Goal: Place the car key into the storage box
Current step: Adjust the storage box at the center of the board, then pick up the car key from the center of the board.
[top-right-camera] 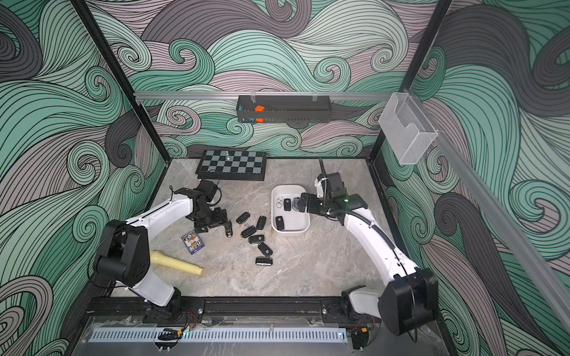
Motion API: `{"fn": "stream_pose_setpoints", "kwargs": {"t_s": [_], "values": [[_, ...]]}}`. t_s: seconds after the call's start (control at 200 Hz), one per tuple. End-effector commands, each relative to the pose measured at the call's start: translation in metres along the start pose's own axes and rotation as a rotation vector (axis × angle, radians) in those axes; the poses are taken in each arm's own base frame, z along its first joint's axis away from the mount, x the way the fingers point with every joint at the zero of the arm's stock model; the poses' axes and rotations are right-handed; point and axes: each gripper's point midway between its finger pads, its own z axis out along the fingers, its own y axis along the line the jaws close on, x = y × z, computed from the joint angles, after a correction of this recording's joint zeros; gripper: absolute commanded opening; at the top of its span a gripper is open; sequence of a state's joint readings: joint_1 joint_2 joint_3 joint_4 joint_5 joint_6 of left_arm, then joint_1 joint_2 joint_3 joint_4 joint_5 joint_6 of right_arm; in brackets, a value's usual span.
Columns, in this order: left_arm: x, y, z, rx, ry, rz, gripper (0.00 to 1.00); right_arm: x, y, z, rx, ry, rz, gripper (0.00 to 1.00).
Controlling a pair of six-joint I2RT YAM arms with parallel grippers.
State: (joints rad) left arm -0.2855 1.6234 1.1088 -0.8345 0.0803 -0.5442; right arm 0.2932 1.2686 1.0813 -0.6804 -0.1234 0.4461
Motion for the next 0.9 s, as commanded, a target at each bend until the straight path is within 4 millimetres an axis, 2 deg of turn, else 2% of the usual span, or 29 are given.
{"fn": "stream_pose_setpoints", "kwargs": {"t_s": [0.0, 0.165, 0.295, 0.5, 0.655, 0.896], "values": [[-0.007, -0.001, 0.0, -0.049, -0.036, -0.011, 0.87, 0.03, 0.007, 0.001, -0.081, 0.089, 0.051, 0.99], [-0.01, -0.008, 0.005, -0.087, -0.066, -0.01, 0.87, 0.057, 0.015, 0.004, -0.183, 0.143, 0.064, 0.99], [-0.017, -0.018, 0.012, -0.087, -0.091, -0.019, 0.85, 0.066, 0.017, 0.006, -0.22, 0.149, 0.068, 0.99], [-0.025, -0.03, 0.032, -0.104, -0.074, -0.011, 0.68, 0.071, 0.019, 0.004, -0.249, 0.147, 0.078, 0.99], [-0.029, -0.034, 0.043, -0.125, -0.074, -0.007, 0.65, 0.074, 0.018, 0.001, -0.251, 0.141, 0.075, 0.99], [-0.017, -0.026, 0.057, -0.166, -0.04, -0.001, 0.56, 0.076, 0.014, 0.003, -0.235, 0.144, 0.08, 0.99]]}}
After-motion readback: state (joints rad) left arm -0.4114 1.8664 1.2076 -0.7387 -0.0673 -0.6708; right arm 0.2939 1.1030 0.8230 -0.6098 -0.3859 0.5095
